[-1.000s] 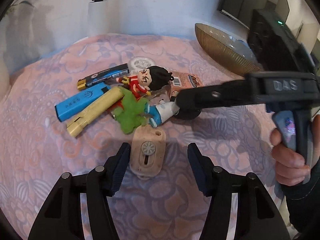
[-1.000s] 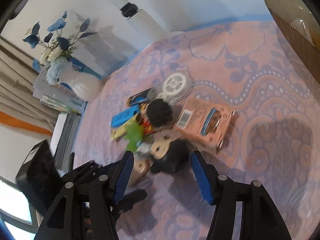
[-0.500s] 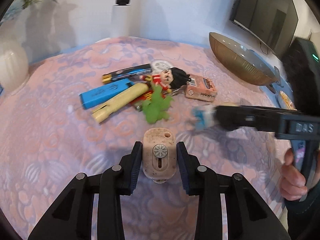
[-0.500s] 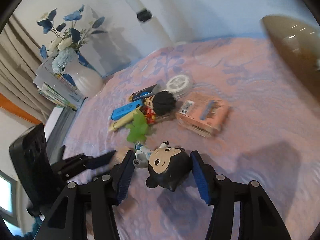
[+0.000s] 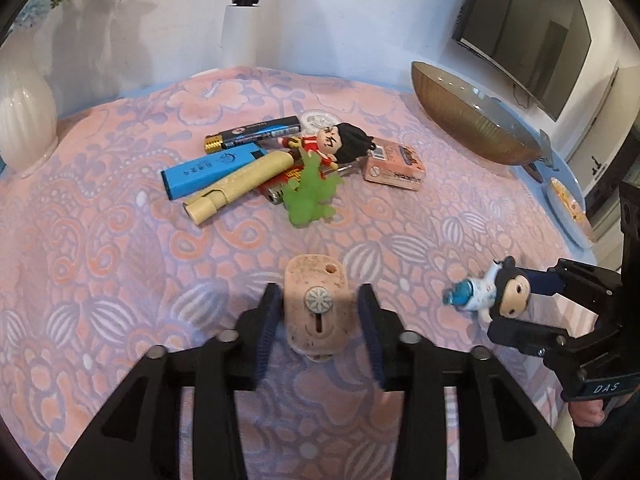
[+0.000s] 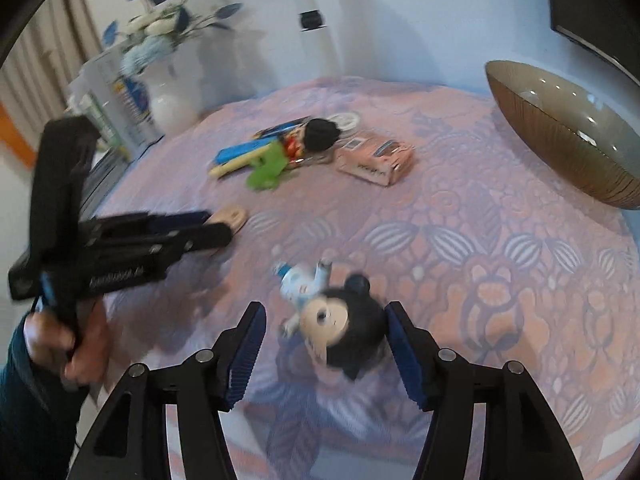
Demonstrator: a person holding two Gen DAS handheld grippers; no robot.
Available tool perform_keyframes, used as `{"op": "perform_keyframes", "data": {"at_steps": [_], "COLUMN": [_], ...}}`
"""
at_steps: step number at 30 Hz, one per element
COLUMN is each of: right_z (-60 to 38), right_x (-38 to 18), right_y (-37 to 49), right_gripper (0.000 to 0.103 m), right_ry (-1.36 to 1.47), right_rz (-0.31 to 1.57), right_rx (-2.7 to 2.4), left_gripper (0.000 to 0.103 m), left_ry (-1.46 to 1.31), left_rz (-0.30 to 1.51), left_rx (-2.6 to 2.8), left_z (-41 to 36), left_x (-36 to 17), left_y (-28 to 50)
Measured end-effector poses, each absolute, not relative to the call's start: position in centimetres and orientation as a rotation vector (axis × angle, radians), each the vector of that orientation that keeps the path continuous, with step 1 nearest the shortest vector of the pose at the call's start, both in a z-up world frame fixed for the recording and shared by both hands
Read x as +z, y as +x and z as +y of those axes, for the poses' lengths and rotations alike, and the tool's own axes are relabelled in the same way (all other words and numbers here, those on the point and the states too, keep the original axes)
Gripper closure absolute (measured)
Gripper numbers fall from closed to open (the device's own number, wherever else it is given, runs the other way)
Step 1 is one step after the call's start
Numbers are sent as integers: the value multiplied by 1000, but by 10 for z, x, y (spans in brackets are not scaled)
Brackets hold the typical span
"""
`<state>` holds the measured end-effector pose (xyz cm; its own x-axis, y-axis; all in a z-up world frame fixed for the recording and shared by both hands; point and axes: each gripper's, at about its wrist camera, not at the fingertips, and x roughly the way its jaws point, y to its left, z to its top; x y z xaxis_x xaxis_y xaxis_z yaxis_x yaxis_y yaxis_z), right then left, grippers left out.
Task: Organize rigid objects
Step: 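Grasp the beige toy with the left tool while the right tool grasps the black-eared figurine, then carry the beige toy and figurine to the brown bowl and release them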
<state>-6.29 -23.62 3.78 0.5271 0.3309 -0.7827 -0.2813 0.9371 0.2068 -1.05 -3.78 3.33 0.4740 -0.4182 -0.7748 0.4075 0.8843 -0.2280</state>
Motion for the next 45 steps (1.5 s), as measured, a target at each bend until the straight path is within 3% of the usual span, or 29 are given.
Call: {"op": "perform_keyframes", "data": {"at_steps": [7,12,14,16,23,30,39,45], "right_z": [-239,-236,-236,-236,-237,-300,-433,-484], "right_x": [33,28,28,29,35,99,204,184], "right_y": [-62,-48,-44,-43,-56,-69,-55,-12], "right_gripper": [42,42,42,45,49,49,49,49], "right_ry": [-48,-57,-47,-41,-48,62,219,334], "right_rz": [958,967,971,963,916,762,576,708], "right_rx": [368,378,388,398,375,249,-112,-228], "left_gripper": [53,53,56,71,71,71,71,71], "left_ry": [54,116,144,163,124,69,18,17], "left_rz": [948,942,936,925,861,683,524,625], "left_rx": [-492,-452,-436,-425,-453,-538,-695,-771], "left_z": [-49,-58,-62,-64,-66,-88,-178,-249], "left_x": [33,32,32,33,49,119,215,198], "left_y": [-14,-16,-18,-19,-26,-25,25,63]}}
